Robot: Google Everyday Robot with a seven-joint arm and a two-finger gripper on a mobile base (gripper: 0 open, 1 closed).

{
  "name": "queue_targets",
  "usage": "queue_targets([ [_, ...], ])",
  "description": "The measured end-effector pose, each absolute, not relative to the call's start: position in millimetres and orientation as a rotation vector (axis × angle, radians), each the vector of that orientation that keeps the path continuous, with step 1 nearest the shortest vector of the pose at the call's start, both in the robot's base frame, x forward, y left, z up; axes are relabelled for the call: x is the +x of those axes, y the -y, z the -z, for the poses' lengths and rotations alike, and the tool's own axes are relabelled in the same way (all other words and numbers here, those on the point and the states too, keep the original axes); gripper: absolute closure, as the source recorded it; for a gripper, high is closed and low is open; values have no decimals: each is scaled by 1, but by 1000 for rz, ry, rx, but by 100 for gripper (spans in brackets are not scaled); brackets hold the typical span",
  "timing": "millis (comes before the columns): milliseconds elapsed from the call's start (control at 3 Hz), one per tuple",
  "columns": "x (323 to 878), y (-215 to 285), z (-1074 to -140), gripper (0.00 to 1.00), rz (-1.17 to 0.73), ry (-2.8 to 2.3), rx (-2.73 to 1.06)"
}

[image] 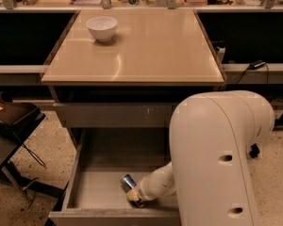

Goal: Pick redbull can from middle drawer and place on counter

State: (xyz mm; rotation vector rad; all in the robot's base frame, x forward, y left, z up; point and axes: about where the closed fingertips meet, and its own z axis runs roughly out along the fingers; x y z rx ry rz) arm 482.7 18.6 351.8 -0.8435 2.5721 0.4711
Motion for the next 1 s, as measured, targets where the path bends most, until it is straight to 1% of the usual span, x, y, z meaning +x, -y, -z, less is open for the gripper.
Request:
queue_targets([
  [333,506,-9,-387,100,-493,-2513,-831],
  [667,566,-25,-497,100,-519,-2288,-907],
  [1000,608,-8,-600,100,-530,-2176,-850],
])
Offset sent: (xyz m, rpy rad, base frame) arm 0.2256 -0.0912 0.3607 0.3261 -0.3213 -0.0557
